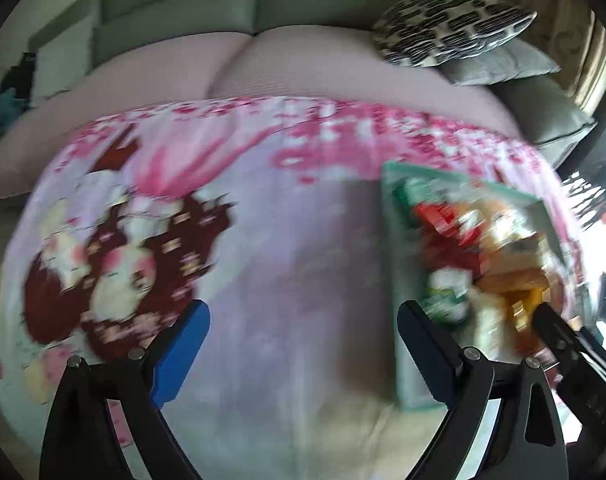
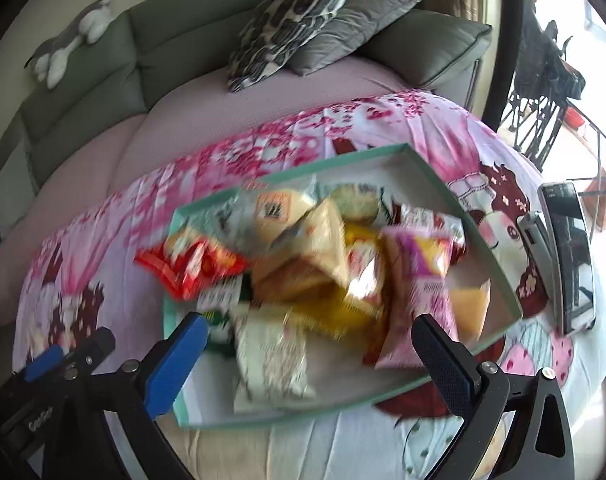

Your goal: Organize snacks

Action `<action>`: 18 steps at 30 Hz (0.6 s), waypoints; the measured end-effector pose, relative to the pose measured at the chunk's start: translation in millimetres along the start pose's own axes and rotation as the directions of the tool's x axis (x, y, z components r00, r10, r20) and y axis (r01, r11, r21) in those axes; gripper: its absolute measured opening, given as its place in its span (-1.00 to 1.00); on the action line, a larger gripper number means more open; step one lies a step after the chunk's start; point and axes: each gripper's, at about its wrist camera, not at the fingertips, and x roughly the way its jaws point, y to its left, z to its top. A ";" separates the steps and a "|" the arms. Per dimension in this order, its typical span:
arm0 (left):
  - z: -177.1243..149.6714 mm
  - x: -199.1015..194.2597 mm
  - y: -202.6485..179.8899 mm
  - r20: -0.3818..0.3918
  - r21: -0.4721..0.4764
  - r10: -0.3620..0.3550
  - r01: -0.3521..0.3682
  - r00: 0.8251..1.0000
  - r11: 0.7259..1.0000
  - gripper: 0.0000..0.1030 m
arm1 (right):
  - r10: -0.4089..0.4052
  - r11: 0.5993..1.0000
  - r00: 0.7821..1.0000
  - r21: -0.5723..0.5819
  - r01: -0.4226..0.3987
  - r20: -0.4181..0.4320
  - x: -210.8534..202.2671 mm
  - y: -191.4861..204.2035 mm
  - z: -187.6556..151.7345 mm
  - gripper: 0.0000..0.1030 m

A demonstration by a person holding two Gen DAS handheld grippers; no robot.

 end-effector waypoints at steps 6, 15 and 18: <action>-31.0 0.4 17.2 -0.045 0.031 0.036 -0.035 0.998 0.999 0.84 | 0.012 0.999 0.999 -0.053 -0.014 -0.030 -2.8 13.9 -30.9 1.00; -59.6 -4.3 35.2 -0.083 0.035 0.056 -0.053 0.995 0.998 0.84 | 0.015 0.995 0.999 -0.095 -0.019 -0.046 -5.9 23.6 -48.2 1.00; -58.7 -5.3 35.3 -0.080 0.032 0.060 -0.057 0.995 0.998 0.84 | 0.014 0.995 0.999 -0.101 -0.018 -0.046 -4.2 24.6 -47.7 1.00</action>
